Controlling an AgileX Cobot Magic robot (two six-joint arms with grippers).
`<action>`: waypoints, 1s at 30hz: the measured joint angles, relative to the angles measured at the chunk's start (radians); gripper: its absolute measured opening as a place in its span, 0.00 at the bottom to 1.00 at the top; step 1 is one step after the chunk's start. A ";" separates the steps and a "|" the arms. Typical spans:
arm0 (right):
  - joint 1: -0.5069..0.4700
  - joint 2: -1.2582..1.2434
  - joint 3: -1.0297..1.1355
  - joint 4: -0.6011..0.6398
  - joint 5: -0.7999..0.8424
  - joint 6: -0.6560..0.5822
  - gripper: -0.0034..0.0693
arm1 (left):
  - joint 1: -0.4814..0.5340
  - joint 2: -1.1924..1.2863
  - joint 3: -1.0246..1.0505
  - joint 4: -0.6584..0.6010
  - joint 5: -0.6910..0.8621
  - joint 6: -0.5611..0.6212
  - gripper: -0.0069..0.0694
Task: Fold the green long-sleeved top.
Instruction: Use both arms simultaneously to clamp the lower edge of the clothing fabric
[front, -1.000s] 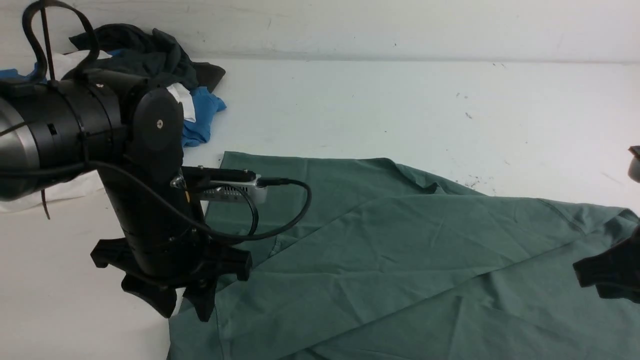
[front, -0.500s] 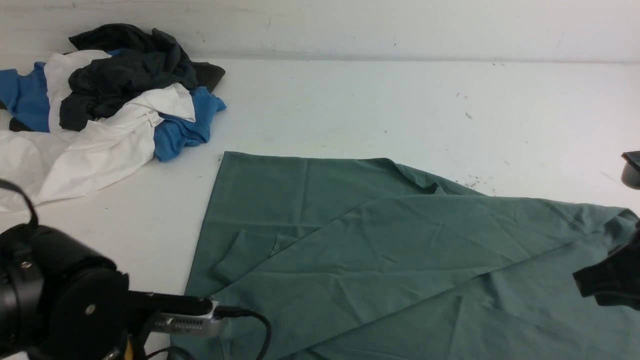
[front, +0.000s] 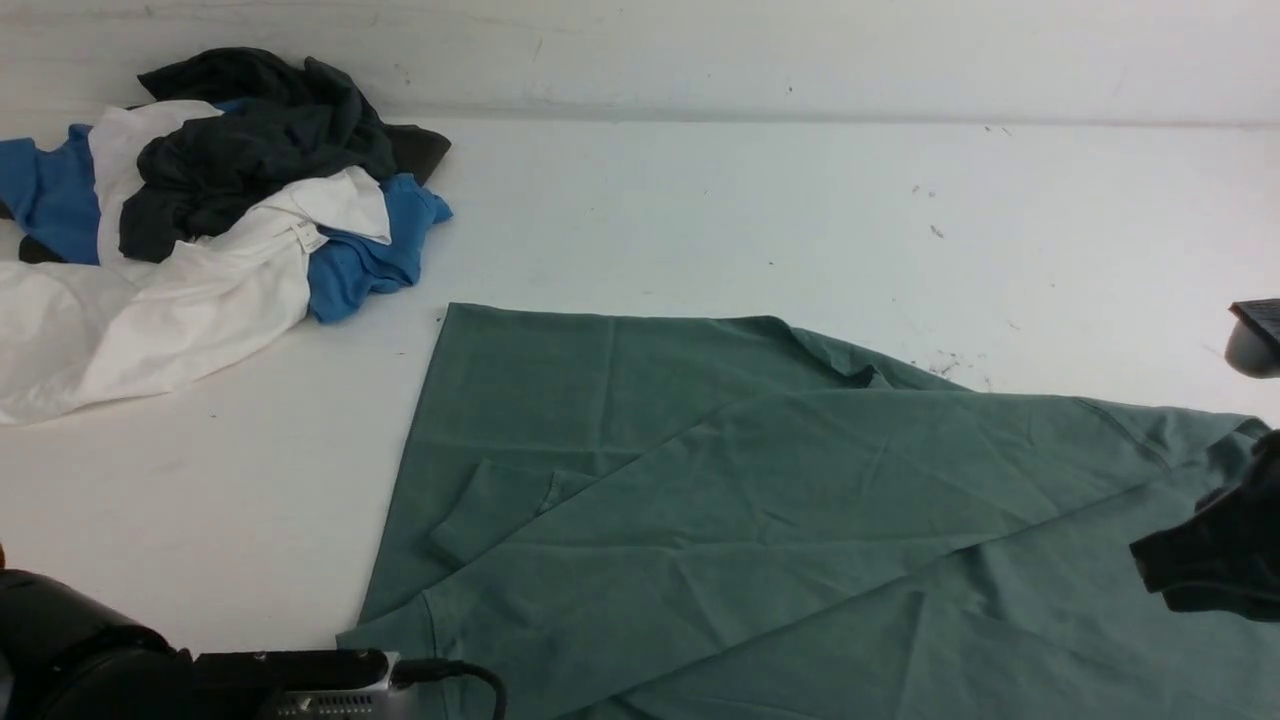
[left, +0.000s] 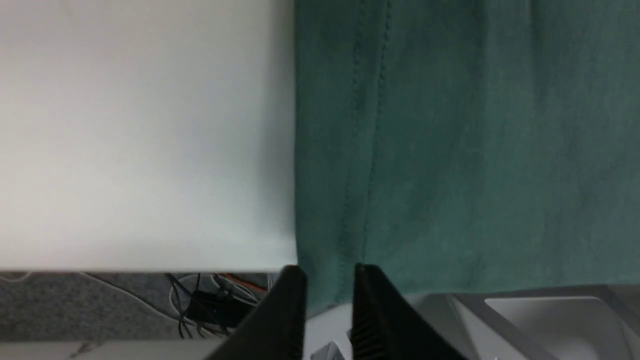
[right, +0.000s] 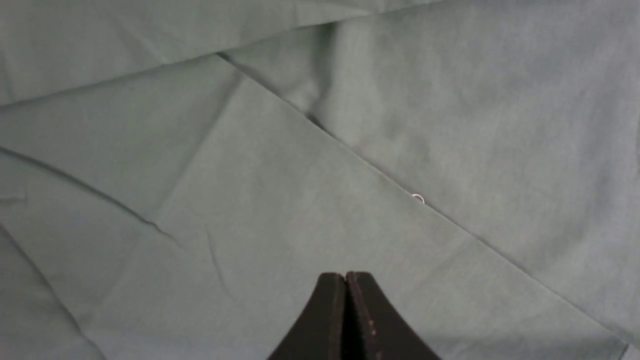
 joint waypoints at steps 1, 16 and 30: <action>0.000 0.000 0.000 0.005 0.000 -0.001 0.03 | 0.000 0.000 0.000 0.015 -0.009 -0.016 0.42; 0.000 0.000 0.000 0.061 0.029 -0.073 0.03 | 0.000 0.000 0.012 0.021 -0.038 -0.061 0.65; 0.000 0.000 0.000 0.061 0.030 -0.076 0.03 | 0.000 0.000 0.078 0.018 -0.098 -0.061 0.64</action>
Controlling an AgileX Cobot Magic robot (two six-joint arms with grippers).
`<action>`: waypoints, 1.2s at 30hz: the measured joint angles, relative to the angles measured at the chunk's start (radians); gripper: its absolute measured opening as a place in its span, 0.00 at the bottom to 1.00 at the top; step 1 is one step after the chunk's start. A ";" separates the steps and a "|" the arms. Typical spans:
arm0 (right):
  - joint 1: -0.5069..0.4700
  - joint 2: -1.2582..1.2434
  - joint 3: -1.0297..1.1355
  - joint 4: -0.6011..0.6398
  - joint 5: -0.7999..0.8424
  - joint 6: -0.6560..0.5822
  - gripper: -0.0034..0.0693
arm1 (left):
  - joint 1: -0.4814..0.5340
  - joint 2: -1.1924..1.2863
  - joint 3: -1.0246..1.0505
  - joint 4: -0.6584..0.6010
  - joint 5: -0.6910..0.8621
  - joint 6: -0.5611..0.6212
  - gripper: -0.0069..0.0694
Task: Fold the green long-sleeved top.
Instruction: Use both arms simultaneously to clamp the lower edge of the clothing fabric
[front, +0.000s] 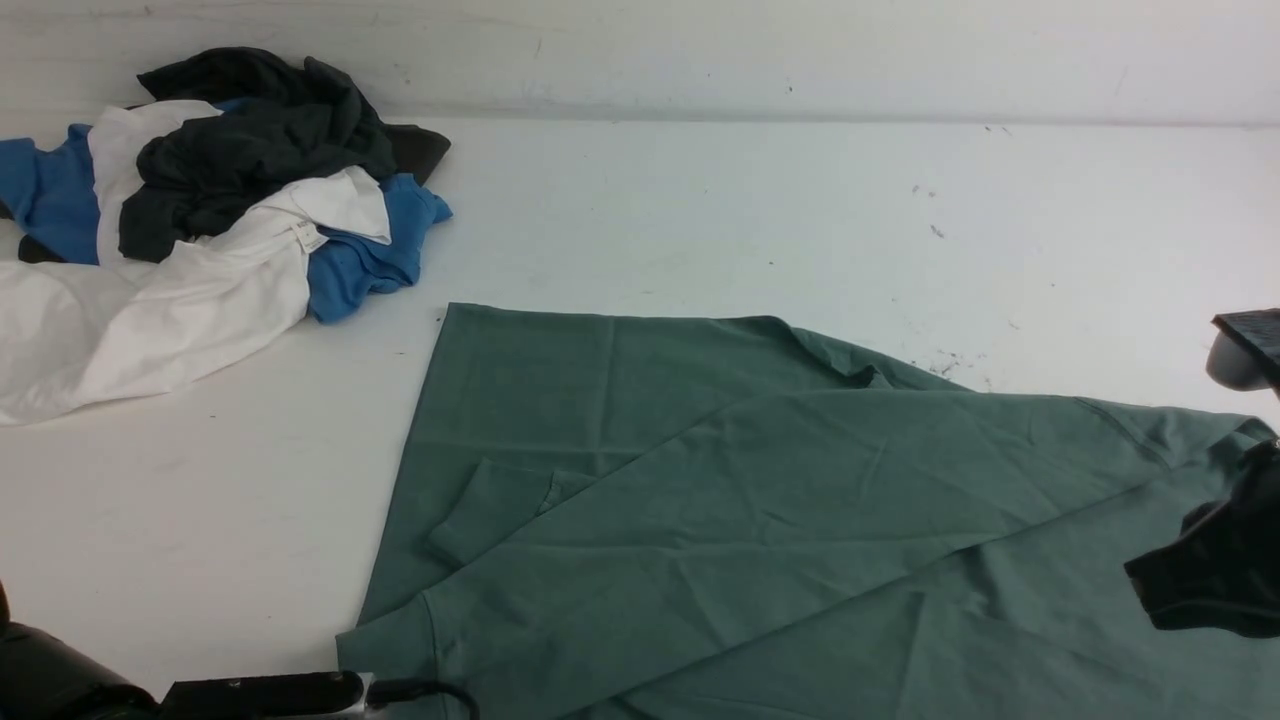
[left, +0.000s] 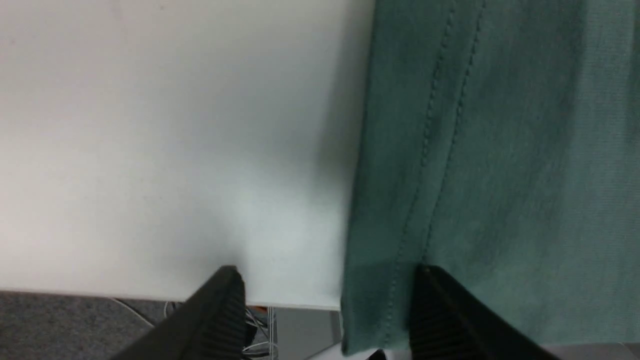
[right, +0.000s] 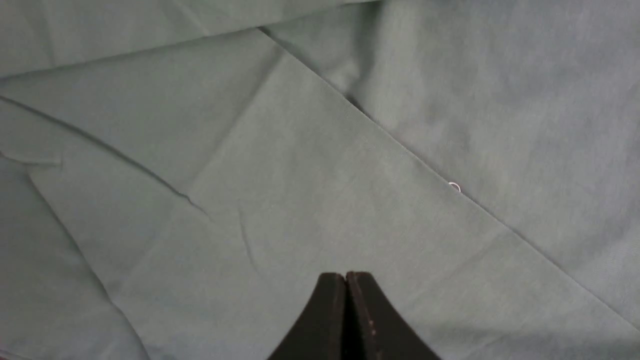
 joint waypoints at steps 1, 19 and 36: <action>0.000 0.000 0.000 0.000 0.000 0.000 0.03 | 0.000 0.000 0.000 -0.001 -0.005 0.000 0.64; 0.000 0.000 0.000 0.000 0.026 -0.024 0.03 | 0.000 0.000 -0.011 -0.031 -0.008 0.094 0.09; 0.348 0.000 0.122 0.054 0.124 -0.129 0.05 | 0.000 -0.001 -0.339 0.168 0.380 0.081 0.09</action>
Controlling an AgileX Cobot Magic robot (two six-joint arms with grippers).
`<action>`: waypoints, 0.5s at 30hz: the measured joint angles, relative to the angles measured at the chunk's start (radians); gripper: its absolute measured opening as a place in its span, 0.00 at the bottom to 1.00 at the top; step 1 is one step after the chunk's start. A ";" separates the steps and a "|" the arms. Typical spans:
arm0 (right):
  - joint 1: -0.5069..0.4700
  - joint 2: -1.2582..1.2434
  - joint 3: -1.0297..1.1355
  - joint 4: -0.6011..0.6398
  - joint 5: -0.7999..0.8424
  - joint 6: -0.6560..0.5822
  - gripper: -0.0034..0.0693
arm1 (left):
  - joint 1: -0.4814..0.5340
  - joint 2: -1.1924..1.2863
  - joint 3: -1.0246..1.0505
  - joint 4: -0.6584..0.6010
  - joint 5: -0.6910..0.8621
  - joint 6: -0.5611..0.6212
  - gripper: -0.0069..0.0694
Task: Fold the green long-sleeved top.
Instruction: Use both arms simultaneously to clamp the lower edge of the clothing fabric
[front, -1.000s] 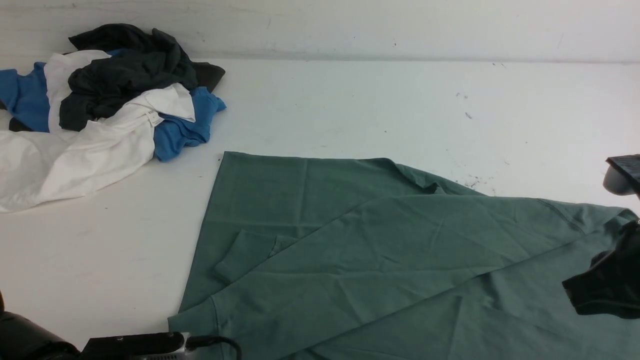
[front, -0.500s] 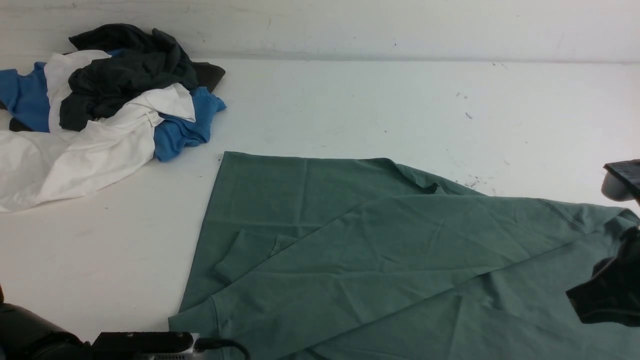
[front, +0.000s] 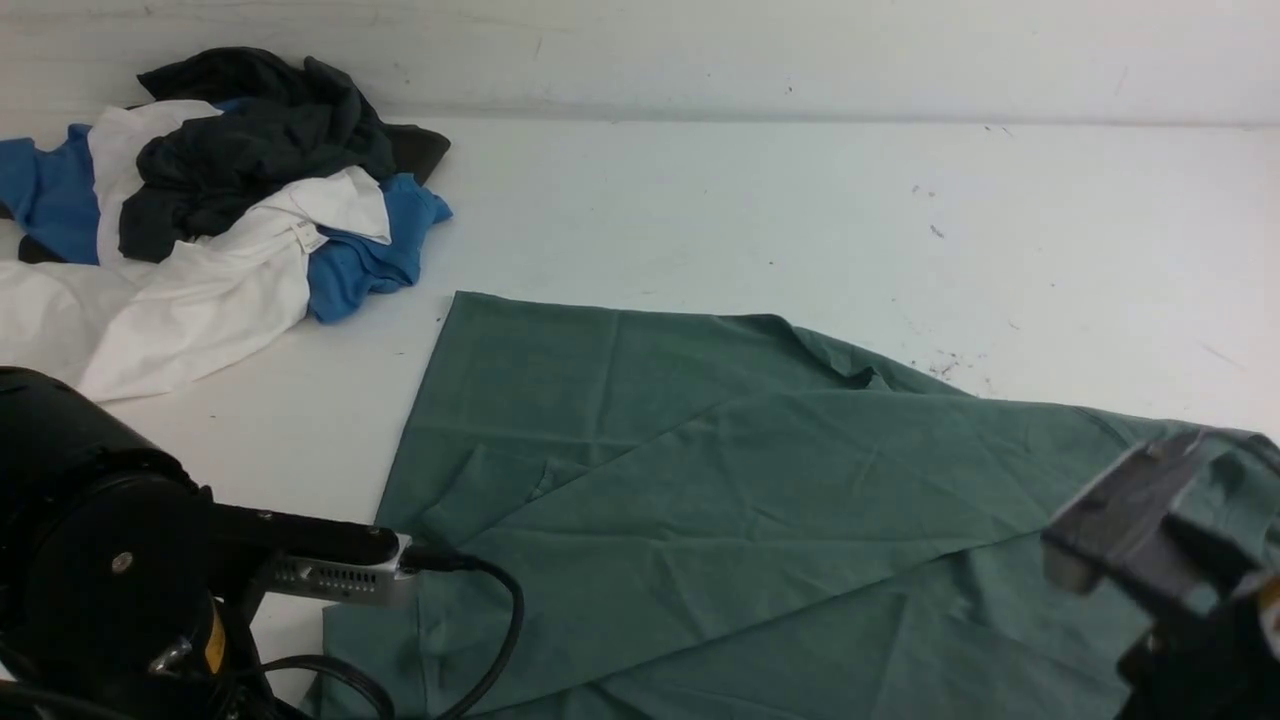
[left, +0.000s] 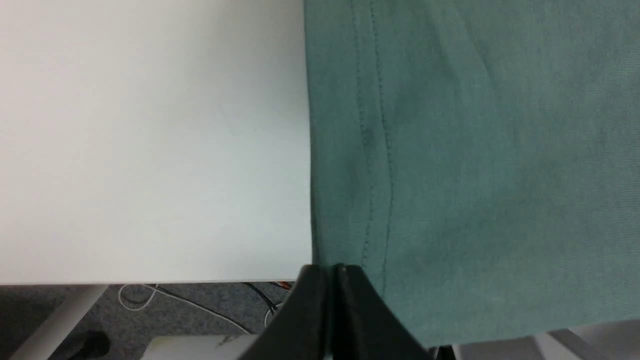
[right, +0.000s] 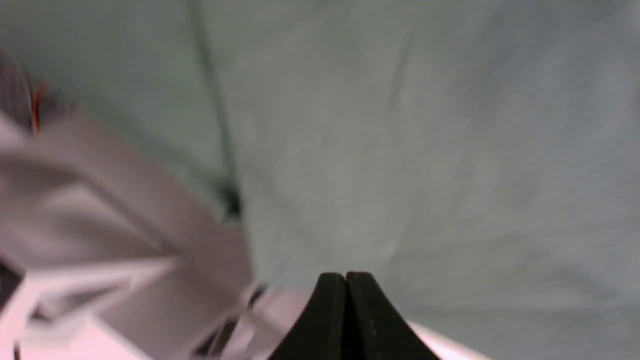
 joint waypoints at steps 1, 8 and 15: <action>0.032 0.000 0.030 -0.005 -0.004 0.025 0.06 | 0.000 0.000 0.000 0.000 0.000 -0.002 0.09; 0.218 0.000 0.185 -0.035 -0.197 0.113 0.27 | 0.000 0.000 0.000 0.000 -0.009 -0.013 0.09; 0.324 0.033 0.202 -0.107 -0.291 0.191 0.60 | 0.000 0.000 0.000 -0.001 -0.027 -0.020 0.09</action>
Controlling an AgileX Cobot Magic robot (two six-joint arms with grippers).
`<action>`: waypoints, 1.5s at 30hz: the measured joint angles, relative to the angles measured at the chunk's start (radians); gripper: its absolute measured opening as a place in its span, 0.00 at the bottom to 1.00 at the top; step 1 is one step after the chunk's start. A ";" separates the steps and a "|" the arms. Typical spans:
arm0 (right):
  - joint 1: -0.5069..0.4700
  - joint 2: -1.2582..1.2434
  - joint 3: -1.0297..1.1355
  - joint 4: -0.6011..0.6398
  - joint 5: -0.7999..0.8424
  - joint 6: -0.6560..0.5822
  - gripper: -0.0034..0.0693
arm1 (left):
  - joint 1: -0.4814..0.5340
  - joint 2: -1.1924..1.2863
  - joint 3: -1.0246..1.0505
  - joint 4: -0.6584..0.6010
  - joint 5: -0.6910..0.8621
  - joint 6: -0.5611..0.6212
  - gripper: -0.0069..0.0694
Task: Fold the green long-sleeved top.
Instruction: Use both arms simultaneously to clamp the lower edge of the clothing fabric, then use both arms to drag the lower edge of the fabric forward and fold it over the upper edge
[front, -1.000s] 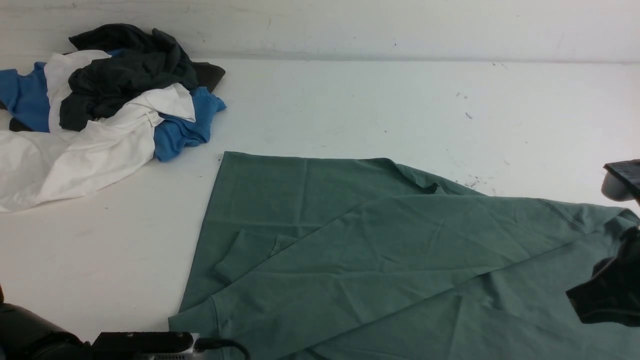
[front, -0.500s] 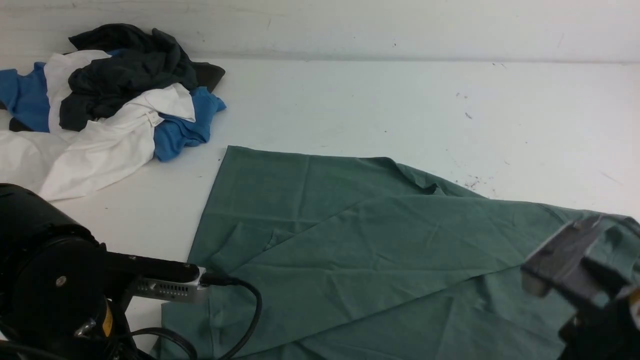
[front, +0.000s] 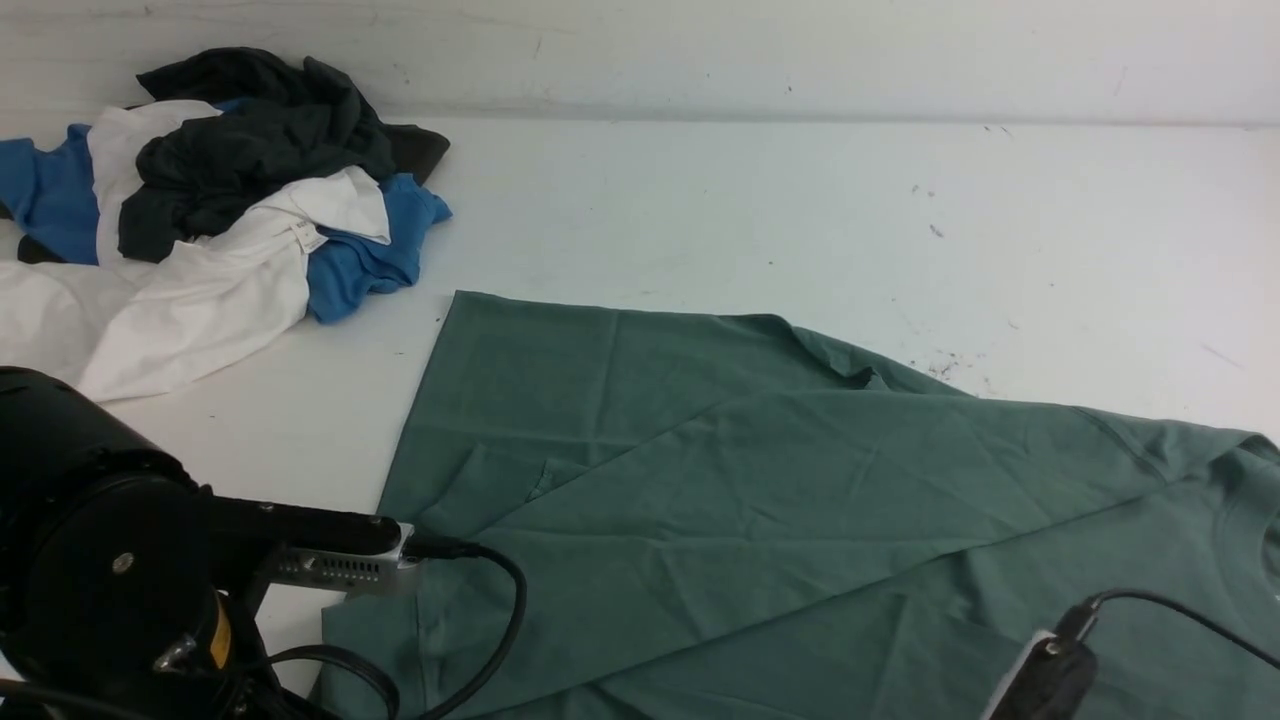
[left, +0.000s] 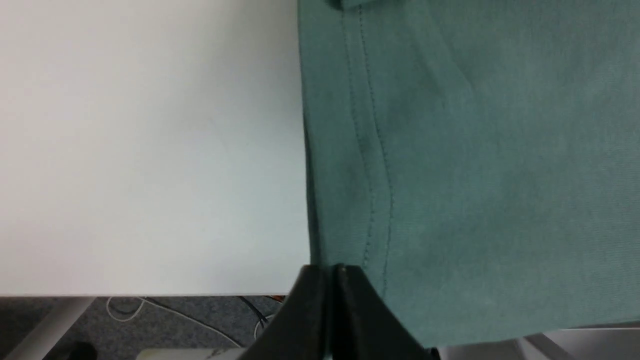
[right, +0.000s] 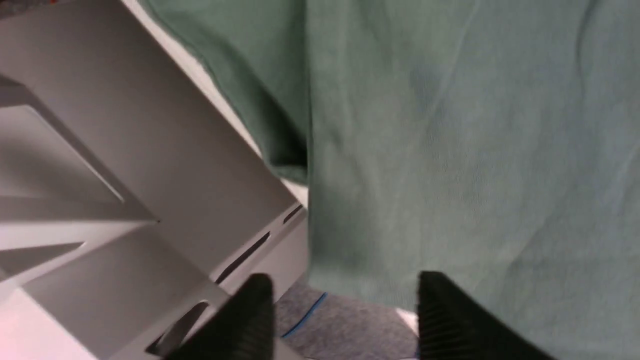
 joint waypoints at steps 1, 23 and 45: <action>0.009 0.018 0.000 -0.003 -0.005 0.004 0.64 | 0.000 0.000 0.000 0.000 0.000 0.000 0.09; 0.052 0.144 -0.031 -0.172 0.070 0.091 0.07 | 0.000 -0.057 -0.088 -0.033 0.033 0.000 0.09; -0.524 0.302 -0.799 -0.294 0.108 -0.131 0.07 | 0.326 0.558 -1.134 -0.060 0.085 0.157 0.09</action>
